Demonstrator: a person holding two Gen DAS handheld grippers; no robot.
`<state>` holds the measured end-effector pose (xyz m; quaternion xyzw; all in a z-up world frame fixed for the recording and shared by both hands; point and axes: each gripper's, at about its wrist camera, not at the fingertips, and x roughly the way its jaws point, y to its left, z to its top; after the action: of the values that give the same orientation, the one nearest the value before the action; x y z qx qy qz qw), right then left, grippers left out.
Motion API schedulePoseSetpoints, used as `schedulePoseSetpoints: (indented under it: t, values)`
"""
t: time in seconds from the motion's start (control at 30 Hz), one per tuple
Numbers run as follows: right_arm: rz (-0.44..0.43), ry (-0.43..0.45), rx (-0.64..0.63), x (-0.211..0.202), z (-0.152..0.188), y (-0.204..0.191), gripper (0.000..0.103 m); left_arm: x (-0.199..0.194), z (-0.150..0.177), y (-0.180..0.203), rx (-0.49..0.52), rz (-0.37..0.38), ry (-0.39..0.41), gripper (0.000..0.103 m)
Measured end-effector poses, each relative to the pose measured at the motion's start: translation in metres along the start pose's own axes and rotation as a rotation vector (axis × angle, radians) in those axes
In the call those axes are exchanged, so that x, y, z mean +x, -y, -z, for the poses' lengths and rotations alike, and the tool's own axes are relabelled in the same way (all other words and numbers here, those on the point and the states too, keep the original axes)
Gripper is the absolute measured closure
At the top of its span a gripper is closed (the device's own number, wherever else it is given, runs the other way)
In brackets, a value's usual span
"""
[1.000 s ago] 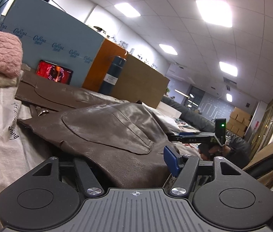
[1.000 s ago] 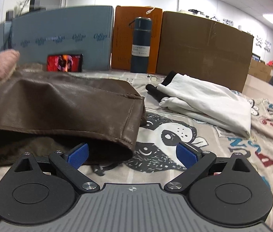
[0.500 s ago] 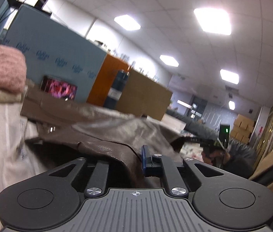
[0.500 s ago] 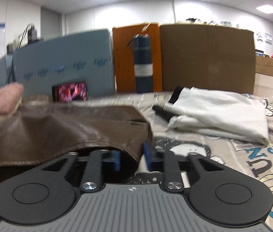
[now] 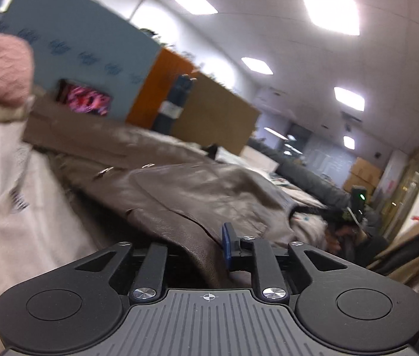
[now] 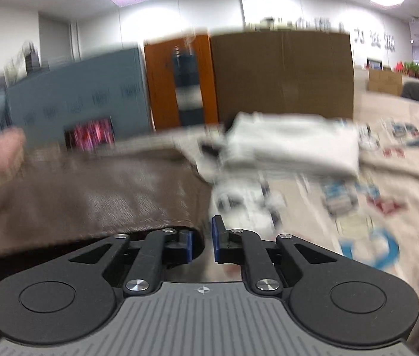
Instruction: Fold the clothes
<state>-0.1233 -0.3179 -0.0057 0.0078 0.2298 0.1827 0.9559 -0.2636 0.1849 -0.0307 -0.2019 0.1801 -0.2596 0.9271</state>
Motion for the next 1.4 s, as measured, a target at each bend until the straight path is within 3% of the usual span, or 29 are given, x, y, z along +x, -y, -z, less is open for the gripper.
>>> schedulePoseSetpoints:
  t: [0.07, 0.2, 0.27, 0.33, 0.37, 0.47, 0.57, 0.7, 0.8, 0.87, 0.9, 0.93, 0.97, 1.07, 1.17, 1.3, 1.4]
  values:
    - [0.014, -0.029, -0.022, 0.001, 0.007, 0.0, 0.078, 0.001, -0.002, -0.008, -0.051, -0.021, 0.006, 0.082]
    - [0.041, -0.014, -0.036, -0.005, 0.004, 0.001, 0.051, 0.009, -0.01, -0.019, -0.094, -0.026, 0.013, 0.074]
    - [0.038, -0.015, -0.049, -0.007, 0.005, 0.003, 0.045, 0.015, -0.013, -0.021, -0.093, -0.031, 0.0, 0.063]
    - [0.018, -0.009, -0.055, -0.009, 0.005, 0.005, 0.028, 0.019, -0.014, -0.023, -0.103, -0.025, -0.007, 0.052]
    - [-0.004, -0.002, -0.05, -0.011, 0.006, 0.006, 0.027, 0.02, -0.015, -0.025, -0.102, -0.017, -0.006, 0.043]
    - [-0.129, 0.0, -0.034, -0.019, 0.008, 0.01, 0.024, 0.024, -0.022, -0.029, -0.102, -0.003, 0.0, 0.031]
    - [-0.295, -0.01, -0.028, -0.034, 0.009, 0.016, 0.02, 0.028, -0.032, -0.037, -0.106, -0.006, 0.005, 0.03]
    - [-0.369, 0.079, 0.023, -0.057, 0.001, 0.028, 0.019, 0.032, -0.044, -0.052, -0.181, 0.002, 0.011, 0.029]
    - [-0.424, 0.179, 0.126, -0.058, -0.014, 0.034, 0.017, 0.044, -0.056, -0.064, -0.301, 0.015, -0.006, 0.029]
    - [-0.412, 0.18, 0.158, -0.043, -0.029, 0.028, 0.017, 0.053, -0.063, -0.065, -0.305, -0.009, -0.028, 0.035]
    - [-0.401, 0.172, 0.168, -0.034, -0.036, 0.024, 0.017, 0.057, -0.064, -0.062, -0.282, -0.04, -0.035, 0.044]
    - [-0.385, 0.154, 0.17, -0.024, -0.041, 0.019, 0.017, 0.06, -0.064, -0.059, -0.249, -0.061, -0.044, 0.079]
    - [-0.376, 0.134, 0.164, -0.014, -0.046, 0.014, 0.017, 0.059, -0.06, -0.057, -0.23, -0.072, -0.036, 0.102]
    - [-0.371, 0.105, 0.109, 0.006, -0.055, -0.004, 0.017, 0.049, -0.05, -0.047, -0.192, -0.063, 0.009, 0.101]
    - [-0.424, 0.091, 0.061, 0.023, -0.064, -0.021, 0.017, 0.033, -0.043, -0.036, -0.162, -0.062, 0.035, 0.101]
    - [-0.476, 0.03, -0.001, 0.049, -0.074, -0.044, 0.017, 0.027, -0.033, -0.035, -0.125, -0.047, -0.035, 0.099]
    - [-0.518, -0.041, -0.088, 0.067, -0.076, -0.066, 0.017, 0.03, -0.033, -0.041, -0.137, -0.036, -0.041, 0.093]
